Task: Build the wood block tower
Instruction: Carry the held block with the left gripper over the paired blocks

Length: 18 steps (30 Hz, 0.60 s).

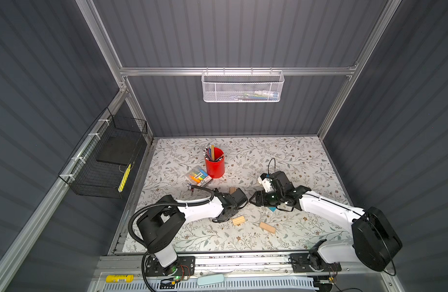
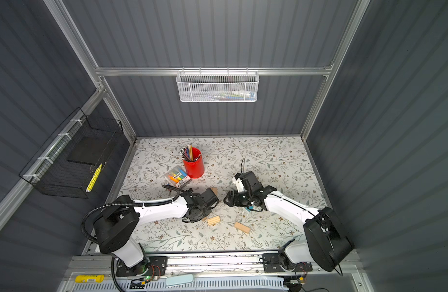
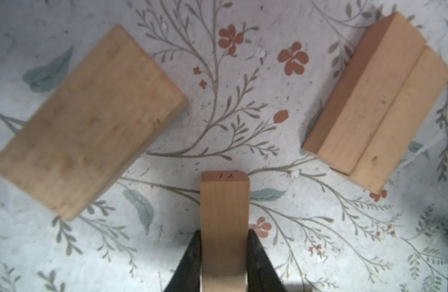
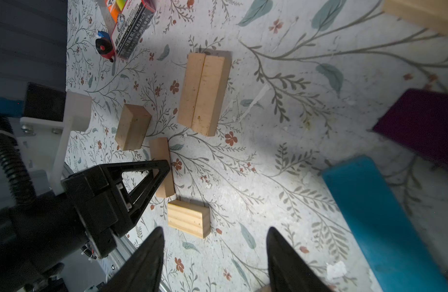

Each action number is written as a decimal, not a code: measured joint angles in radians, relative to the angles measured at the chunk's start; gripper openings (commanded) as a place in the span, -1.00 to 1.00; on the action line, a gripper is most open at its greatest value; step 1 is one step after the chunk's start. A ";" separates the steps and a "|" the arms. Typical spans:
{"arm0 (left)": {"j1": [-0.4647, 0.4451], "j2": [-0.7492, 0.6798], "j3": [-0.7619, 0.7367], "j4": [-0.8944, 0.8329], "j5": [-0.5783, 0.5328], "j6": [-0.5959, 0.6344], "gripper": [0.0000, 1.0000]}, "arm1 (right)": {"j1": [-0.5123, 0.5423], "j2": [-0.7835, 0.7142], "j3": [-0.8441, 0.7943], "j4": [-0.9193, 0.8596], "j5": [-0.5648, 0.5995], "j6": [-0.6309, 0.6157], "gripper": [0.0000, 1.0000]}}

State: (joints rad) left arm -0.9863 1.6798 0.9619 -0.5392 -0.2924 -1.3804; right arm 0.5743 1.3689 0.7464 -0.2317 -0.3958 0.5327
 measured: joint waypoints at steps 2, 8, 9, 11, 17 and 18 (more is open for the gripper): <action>0.000 0.000 0.004 -0.002 -0.005 0.034 -0.51 | -0.001 0.000 0.000 -0.001 0.000 0.002 0.30; 0.010 -0.024 0.053 -0.077 -0.039 0.195 -0.56 | -0.013 -0.021 0.000 -0.001 0.009 0.022 0.32; 0.013 -0.035 0.068 -0.091 -0.043 0.230 -0.57 | -0.015 -0.030 0.000 -0.001 0.013 0.026 0.32; 0.026 -0.059 0.108 -0.113 -0.047 0.308 -0.58 | -0.020 -0.049 0.000 0.000 0.023 0.037 0.33; 0.093 -0.078 0.201 -0.114 -0.011 0.523 -0.63 | -0.040 -0.059 -0.005 0.042 0.058 0.112 0.34; 0.101 -0.072 0.214 -0.116 -0.002 0.550 -0.63 | -0.044 -0.059 -0.008 0.053 0.062 0.123 0.34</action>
State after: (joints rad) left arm -0.8856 1.6077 1.1755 -0.6556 -0.2947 -0.8303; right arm 0.5304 1.3102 0.7380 -0.1783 -0.3336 0.6556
